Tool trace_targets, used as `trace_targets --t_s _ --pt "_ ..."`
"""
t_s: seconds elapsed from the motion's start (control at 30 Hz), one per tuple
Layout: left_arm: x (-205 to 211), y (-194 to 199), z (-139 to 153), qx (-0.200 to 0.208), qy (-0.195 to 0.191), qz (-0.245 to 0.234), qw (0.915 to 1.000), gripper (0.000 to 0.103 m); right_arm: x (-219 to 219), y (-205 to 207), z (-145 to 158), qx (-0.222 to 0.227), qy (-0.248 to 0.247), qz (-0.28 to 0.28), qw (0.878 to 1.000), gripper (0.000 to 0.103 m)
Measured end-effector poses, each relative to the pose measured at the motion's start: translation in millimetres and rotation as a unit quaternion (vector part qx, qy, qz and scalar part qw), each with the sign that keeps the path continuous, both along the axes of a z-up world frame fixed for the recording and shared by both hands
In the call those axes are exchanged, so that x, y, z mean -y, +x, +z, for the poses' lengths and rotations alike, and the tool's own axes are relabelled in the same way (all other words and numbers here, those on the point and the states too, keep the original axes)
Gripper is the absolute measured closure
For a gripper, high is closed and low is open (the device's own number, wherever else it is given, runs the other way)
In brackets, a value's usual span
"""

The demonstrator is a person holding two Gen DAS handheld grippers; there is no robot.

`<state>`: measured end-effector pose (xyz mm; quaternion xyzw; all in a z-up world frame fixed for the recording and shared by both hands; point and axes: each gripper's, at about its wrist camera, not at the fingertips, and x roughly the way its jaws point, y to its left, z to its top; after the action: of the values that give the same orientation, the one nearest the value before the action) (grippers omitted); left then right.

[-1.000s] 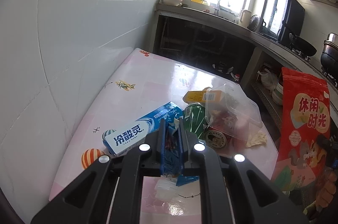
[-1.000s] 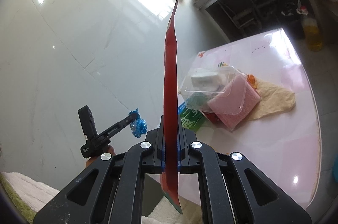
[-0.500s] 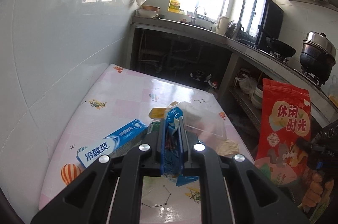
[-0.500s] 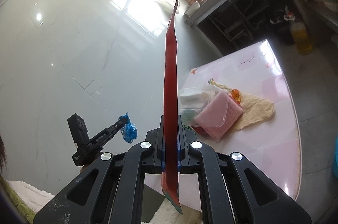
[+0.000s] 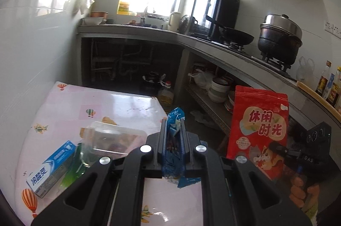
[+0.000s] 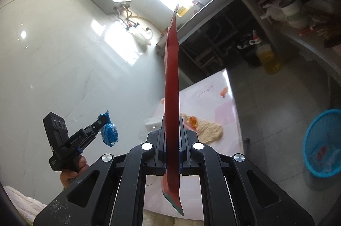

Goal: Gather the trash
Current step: 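Lift both items and carry them toward the blue wastebasket, then open both grippers over the wastebasket to drop the bag and wrapper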

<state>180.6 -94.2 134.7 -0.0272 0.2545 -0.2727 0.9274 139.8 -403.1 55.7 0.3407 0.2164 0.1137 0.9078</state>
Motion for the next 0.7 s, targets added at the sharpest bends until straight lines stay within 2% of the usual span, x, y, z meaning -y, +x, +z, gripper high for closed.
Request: trace_targets --t_s 0.17,0.4,0.53,0.7 --pt "65.6 12.9 -5.8 -0.030 0.001 -0.065 0.9974 0.094 33.5 -31.5 3.4 -0.014 -0.051 -0.083 0.995 0.097" --pt "168.3 28.1 -30.4 -0.073 0.033 -0.151 0.9853 0.094 67.3 -58.5 -15.9 -0.090 -0.136 -0.188 0.969 0.097" --pt "231.8 40.2 -66.2 -0.125 0.075 -0.196 0.9698 0.094 81.7 -59.7 -50.5 -0.155 -0.158 -0.223 0.949 0.097" --pt "304.6 60.8 -135.0 -0.218 0.148 -0.224 0.9382 0.094 92.1 -45.4 -110.7 -0.237 -0.192 -0.248 0.919 0.097"
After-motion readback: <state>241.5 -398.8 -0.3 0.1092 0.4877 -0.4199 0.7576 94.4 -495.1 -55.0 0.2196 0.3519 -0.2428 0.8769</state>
